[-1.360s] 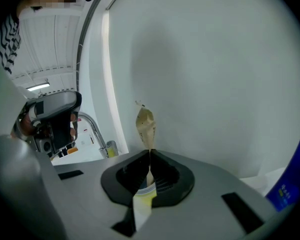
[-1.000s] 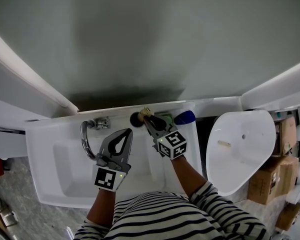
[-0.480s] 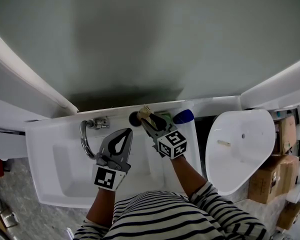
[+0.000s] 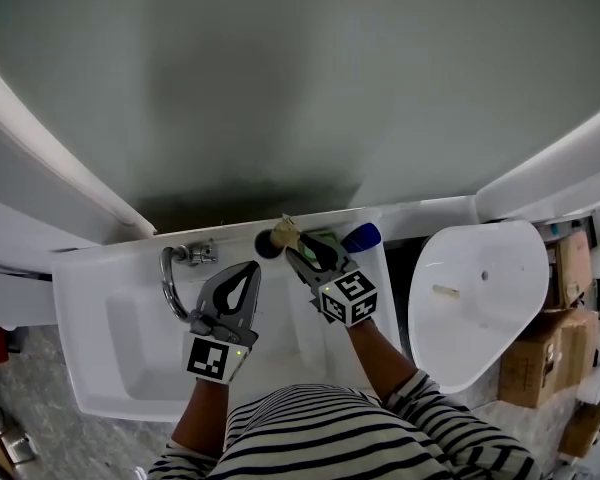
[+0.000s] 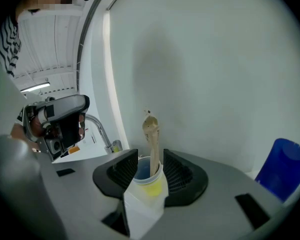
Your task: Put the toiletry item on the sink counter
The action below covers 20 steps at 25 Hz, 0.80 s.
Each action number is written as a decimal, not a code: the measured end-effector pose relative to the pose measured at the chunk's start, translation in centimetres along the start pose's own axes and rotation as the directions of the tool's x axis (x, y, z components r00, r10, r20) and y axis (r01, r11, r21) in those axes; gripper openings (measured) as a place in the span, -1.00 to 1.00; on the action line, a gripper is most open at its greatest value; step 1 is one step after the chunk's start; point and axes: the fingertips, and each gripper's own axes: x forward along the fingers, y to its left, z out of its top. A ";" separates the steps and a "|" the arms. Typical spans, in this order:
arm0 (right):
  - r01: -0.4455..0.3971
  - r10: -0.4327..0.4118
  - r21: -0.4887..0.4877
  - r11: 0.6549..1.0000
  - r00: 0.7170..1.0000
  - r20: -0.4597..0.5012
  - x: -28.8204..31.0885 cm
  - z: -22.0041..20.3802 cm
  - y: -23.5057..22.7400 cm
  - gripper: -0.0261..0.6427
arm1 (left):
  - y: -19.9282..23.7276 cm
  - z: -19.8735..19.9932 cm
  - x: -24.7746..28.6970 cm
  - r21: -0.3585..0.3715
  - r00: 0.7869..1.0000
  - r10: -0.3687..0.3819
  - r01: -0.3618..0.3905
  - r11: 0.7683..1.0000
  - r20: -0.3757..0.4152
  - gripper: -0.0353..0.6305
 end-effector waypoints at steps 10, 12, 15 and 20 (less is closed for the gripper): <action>-0.013 0.014 -0.002 1.000 0.998 0.064 -2.4 1.9 1.5 -0.50 | -1.2 0.9 -0.8 0.024 1.000 -0.005 0.004 1.000 0.011 -0.88; -0.014 0.015 -0.012 1.000 0.997 0.073 -2.8 2.2 1.9 -0.50 | -1.4 0.9 -1.1 0.023 1.000 -0.003 0.002 1.000 0.010 -0.87; -0.009 0.011 -0.027 1.000 0.996 0.093 -3.6 3.0 2.4 -0.50 | -1.7 1.2 -1.4 0.025 1.000 -0.003 0.003 1.000 0.014 -0.88; -0.014 0.021 -0.051 0.999 0.989 0.146 -5.7 4.8 3.9 -0.50 | -2.5 1.9 -1.9 0.041 1.000 -0.016 0.015 0.999 0.022 -0.87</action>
